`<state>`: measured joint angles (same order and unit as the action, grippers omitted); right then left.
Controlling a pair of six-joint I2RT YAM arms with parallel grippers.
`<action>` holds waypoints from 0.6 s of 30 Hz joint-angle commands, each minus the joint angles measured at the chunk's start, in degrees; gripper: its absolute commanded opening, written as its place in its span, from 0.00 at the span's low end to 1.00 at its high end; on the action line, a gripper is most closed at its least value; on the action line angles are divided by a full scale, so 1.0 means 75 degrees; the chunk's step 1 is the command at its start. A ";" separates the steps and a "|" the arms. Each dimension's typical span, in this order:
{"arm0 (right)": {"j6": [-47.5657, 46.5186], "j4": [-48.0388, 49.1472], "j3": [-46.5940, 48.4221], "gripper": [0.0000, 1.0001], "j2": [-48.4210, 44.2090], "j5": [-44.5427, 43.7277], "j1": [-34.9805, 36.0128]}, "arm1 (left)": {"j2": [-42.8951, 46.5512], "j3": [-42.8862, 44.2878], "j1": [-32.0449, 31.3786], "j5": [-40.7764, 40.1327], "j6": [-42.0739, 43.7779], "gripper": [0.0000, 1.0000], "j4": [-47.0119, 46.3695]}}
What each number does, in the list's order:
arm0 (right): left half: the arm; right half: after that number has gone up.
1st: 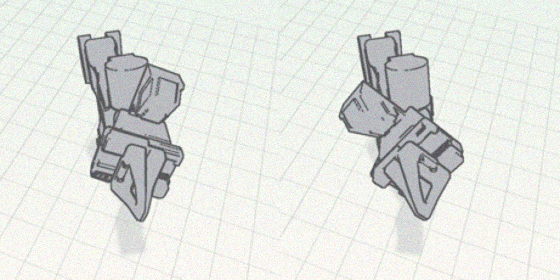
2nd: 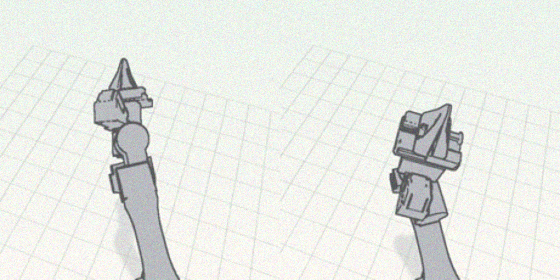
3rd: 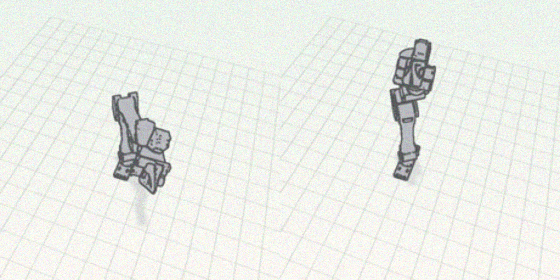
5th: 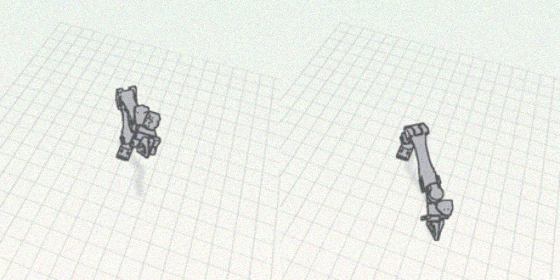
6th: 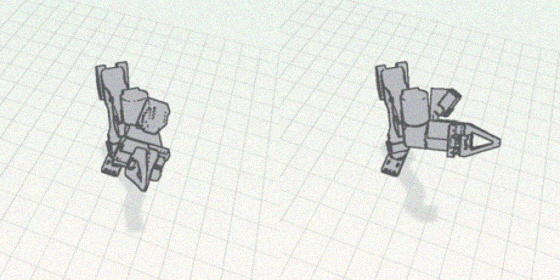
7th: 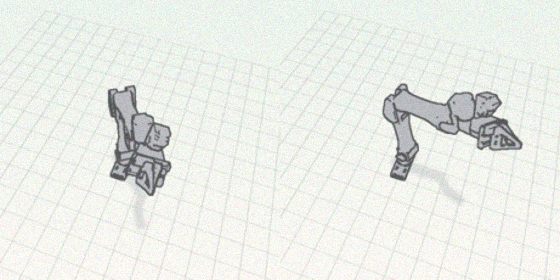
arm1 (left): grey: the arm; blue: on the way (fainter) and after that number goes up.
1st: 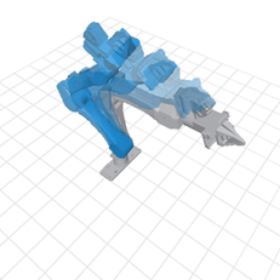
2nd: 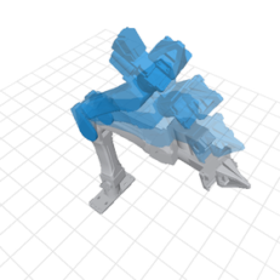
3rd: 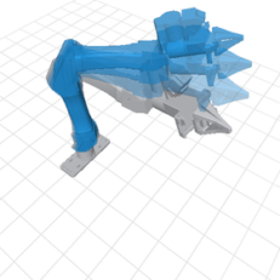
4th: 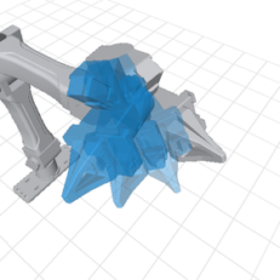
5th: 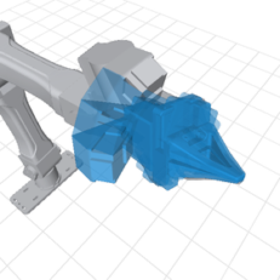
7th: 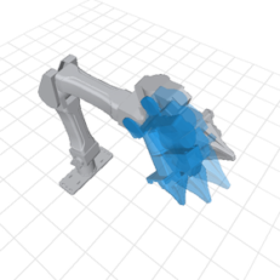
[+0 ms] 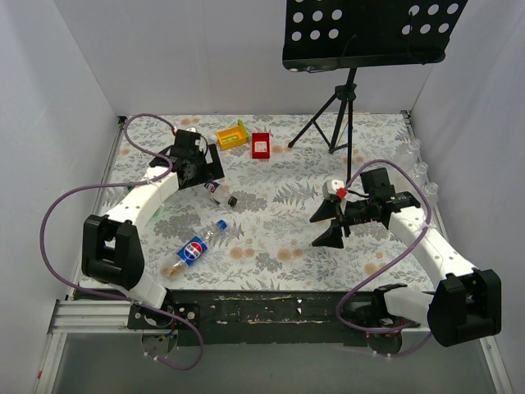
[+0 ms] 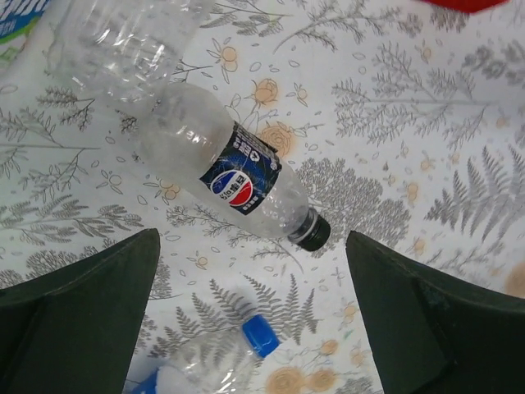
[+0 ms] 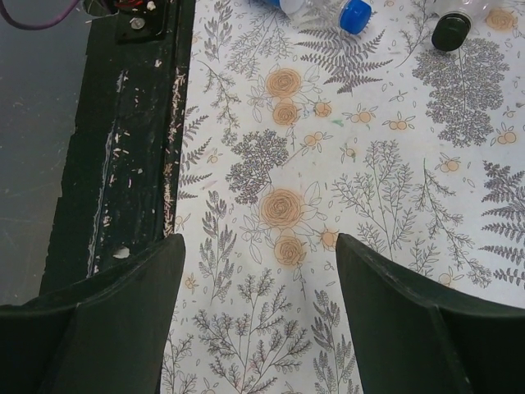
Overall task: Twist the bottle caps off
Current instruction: Pick up the plastic bottle at the center of the board.
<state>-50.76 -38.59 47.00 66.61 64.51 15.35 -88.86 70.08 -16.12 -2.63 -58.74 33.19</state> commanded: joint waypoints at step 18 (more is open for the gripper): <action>0.0136 0.0270 -0.0068 0.82 -0.0244 0.0457 -0.0266 | -0.1744 0.1331 -0.0335 -0.2262 -0.6617 0.91 0.1774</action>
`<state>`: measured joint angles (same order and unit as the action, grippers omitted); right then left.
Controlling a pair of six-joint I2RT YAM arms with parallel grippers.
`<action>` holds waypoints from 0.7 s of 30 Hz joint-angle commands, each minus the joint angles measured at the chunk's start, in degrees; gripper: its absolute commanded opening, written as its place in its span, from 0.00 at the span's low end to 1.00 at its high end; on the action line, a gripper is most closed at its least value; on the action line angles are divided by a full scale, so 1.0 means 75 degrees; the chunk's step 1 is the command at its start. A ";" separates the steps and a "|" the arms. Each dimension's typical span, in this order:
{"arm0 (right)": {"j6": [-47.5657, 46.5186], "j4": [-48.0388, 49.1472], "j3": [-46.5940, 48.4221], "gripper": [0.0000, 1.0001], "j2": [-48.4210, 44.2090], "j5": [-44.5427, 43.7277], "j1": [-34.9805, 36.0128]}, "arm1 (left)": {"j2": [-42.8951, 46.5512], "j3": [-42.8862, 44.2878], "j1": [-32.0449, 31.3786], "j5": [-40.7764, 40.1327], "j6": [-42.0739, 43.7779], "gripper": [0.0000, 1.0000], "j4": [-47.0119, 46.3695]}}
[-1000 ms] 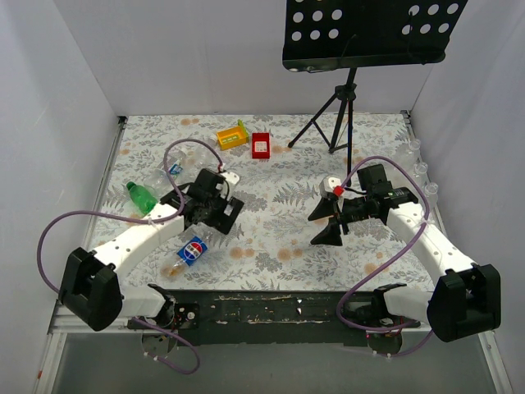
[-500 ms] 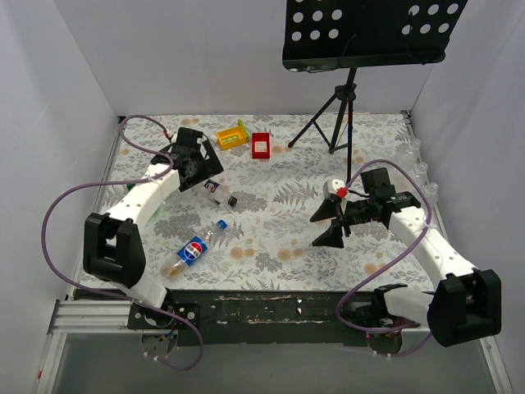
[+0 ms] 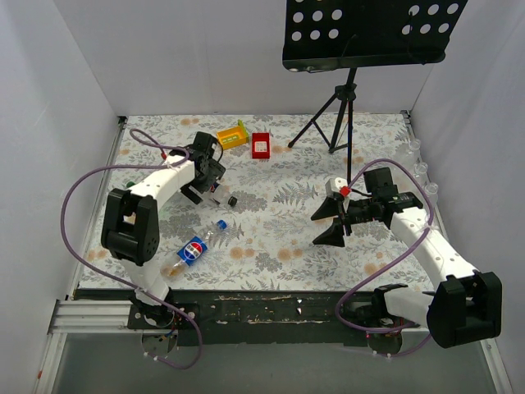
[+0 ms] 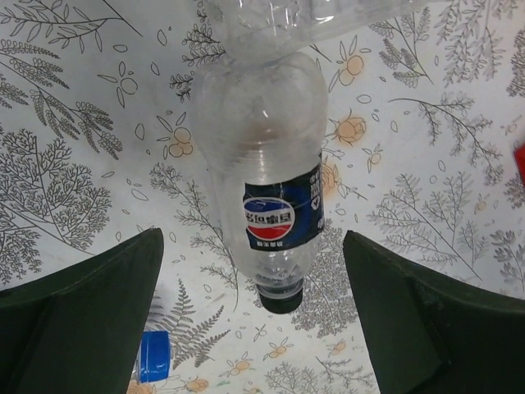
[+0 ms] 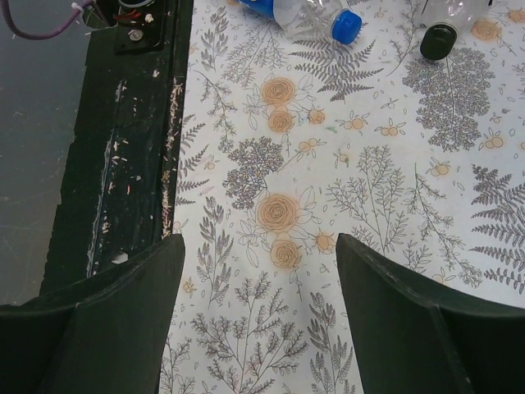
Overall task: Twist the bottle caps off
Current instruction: Pick up the plastic bottle at the center of the board.
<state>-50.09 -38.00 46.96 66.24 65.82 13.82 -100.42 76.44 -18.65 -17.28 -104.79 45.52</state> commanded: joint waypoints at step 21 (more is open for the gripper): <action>0.0045 0.0039 -0.0015 0.82 -0.0254 0.0364 -0.0085 | -0.0955 -0.0266 0.0003 0.0253 -0.1133 0.56 -0.0619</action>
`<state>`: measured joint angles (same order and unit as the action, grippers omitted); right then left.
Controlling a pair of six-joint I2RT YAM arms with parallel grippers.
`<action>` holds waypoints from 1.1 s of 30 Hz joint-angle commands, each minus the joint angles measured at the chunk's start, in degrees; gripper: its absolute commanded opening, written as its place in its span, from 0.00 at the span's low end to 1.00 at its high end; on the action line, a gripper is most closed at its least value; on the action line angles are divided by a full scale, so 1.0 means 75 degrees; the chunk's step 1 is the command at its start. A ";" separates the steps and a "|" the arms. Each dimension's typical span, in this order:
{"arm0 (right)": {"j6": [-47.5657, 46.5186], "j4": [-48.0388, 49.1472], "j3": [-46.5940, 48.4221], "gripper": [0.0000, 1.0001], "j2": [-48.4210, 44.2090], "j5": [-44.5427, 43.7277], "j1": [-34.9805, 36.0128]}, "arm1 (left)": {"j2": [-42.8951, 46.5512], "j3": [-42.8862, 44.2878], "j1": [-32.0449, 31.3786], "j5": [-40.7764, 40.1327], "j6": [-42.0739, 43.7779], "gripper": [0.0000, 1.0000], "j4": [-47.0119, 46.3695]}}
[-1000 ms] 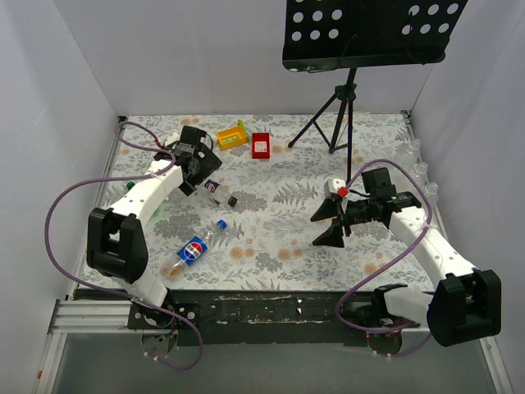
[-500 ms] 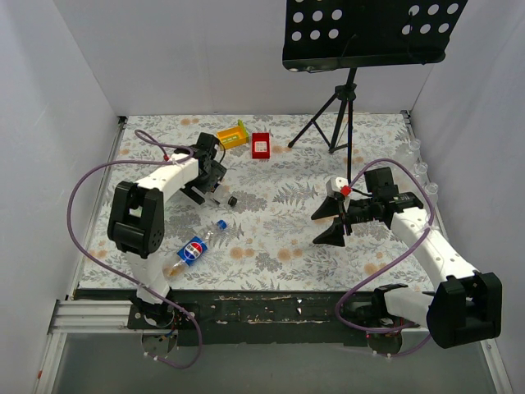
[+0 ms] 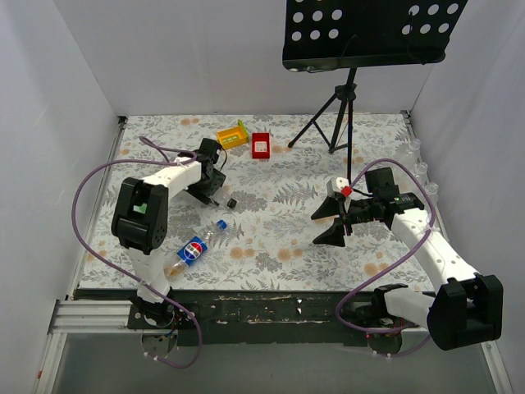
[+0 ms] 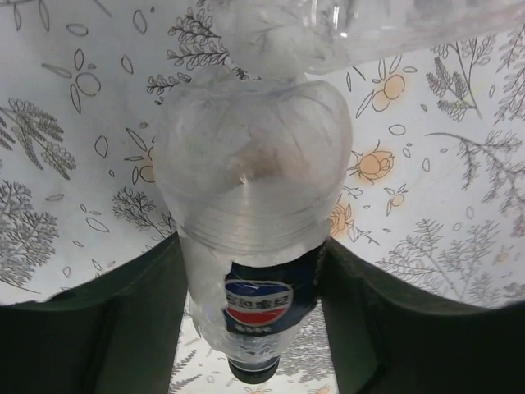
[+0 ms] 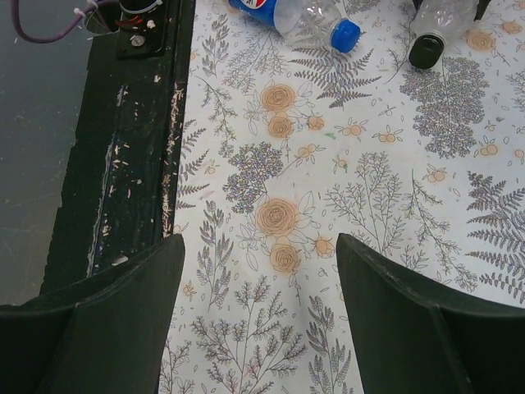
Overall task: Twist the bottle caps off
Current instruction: Pick up the plastic bottle at the center of the board.
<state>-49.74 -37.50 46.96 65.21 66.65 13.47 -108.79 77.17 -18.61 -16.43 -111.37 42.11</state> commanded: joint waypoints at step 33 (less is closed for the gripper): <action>0.8904 0.3815 0.1239 0.80 0.1441 -0.4575 0.2727 | 0.2764 -0.0597 -0.2885 0.0573 -0.3092 0.19 -0.0188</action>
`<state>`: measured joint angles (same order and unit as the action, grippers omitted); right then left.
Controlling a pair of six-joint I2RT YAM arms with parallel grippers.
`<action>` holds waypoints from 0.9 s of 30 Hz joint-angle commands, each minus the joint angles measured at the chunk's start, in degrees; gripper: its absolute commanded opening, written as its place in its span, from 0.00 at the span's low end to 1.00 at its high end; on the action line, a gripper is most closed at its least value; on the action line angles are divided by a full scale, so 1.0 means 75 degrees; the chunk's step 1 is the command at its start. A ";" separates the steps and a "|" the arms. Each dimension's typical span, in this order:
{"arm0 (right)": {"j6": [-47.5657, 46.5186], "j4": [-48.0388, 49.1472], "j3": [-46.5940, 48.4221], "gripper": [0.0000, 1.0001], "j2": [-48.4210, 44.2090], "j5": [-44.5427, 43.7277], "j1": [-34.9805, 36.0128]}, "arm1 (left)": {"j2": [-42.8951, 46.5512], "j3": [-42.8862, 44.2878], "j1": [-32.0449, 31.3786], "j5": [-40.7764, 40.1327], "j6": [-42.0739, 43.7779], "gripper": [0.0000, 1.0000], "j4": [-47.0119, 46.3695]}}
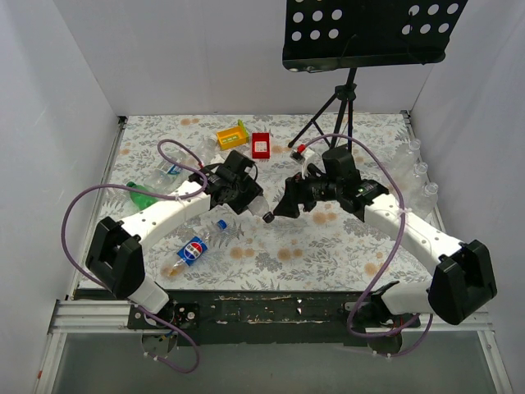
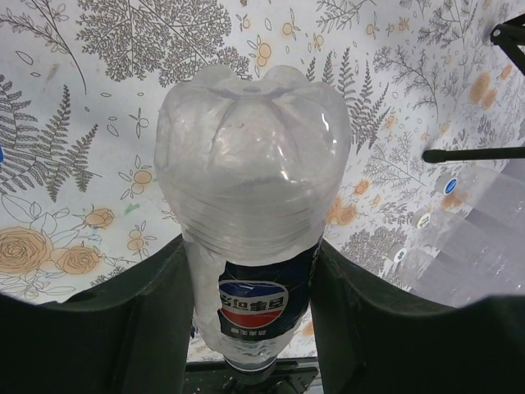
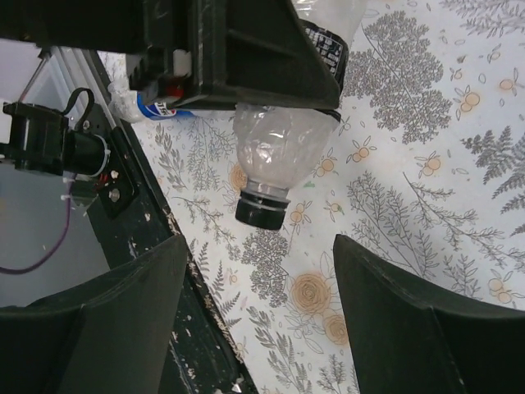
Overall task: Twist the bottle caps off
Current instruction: Pick up the plastic bottle at the center of the board, then unscrew the bottle cap from the plastic bottle.
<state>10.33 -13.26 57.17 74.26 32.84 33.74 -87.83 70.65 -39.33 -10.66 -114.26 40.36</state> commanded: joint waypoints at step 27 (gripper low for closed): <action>0.0698 0.1123 0.0007 0.17 0.1513 0.0824 0.0353 | 0.0133 0.0037 -0.0334 0.0178 -0.3024 0.39 -0.0518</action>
<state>18.41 -8.60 56.21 87.07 35.88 36.10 -89.58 71.09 -41.43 -10.17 -114.48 37.80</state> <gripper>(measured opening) 0.339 0.480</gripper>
